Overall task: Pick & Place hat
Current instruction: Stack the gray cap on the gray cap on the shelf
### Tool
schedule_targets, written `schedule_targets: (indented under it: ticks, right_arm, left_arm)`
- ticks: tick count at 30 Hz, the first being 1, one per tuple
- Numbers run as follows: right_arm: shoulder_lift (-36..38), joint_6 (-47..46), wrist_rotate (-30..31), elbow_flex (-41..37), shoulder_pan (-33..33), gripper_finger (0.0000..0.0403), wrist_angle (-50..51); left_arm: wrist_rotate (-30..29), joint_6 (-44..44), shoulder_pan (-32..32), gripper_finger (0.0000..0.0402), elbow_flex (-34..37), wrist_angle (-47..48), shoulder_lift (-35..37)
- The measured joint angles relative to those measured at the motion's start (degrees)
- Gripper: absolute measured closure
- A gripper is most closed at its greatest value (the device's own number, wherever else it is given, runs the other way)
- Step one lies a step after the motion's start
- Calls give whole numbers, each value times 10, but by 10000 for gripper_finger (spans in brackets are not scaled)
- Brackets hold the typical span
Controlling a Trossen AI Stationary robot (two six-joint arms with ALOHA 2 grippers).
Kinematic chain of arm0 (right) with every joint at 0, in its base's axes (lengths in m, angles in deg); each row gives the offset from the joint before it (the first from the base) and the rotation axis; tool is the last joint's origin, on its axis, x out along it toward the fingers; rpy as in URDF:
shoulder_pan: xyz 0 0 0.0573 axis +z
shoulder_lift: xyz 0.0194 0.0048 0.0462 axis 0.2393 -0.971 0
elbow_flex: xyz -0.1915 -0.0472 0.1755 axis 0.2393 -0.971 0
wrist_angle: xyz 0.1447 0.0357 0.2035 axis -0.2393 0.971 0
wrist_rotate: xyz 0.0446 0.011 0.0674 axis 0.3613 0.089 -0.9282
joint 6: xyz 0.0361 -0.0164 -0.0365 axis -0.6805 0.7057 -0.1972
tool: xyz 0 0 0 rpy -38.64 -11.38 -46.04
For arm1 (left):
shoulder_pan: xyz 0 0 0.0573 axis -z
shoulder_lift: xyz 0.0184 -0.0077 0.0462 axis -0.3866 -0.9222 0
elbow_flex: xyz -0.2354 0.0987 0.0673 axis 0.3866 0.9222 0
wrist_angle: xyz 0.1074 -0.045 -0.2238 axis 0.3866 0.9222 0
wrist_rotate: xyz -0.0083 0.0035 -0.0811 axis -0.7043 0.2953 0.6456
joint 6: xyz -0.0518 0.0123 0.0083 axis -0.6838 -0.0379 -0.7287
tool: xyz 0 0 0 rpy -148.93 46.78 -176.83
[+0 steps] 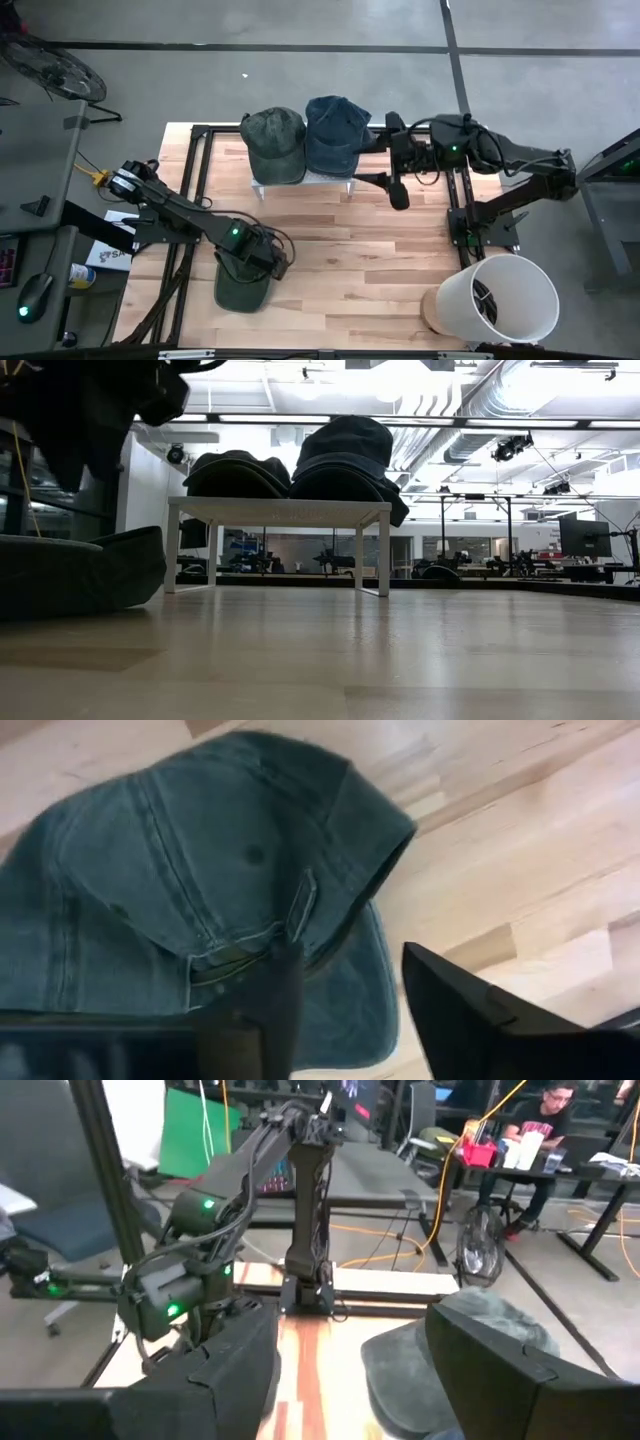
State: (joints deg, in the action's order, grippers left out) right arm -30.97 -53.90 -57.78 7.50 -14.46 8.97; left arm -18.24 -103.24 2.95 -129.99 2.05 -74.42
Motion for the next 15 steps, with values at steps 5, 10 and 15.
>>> schedule_targets:
  ticks: [5,10,15]
  right_arm:
    - [0,-6,30,0,37,155,12]
    - [0,-9,35,0,63,155,12]
    - [0,-9,33,0,79,155,16]
  left_arm:
    - [6,-6,2,173,27,-41,0]
    - [2,-9,2,148,41,-108,-11]
    - [33,-17,2,151,42,-100,-58]
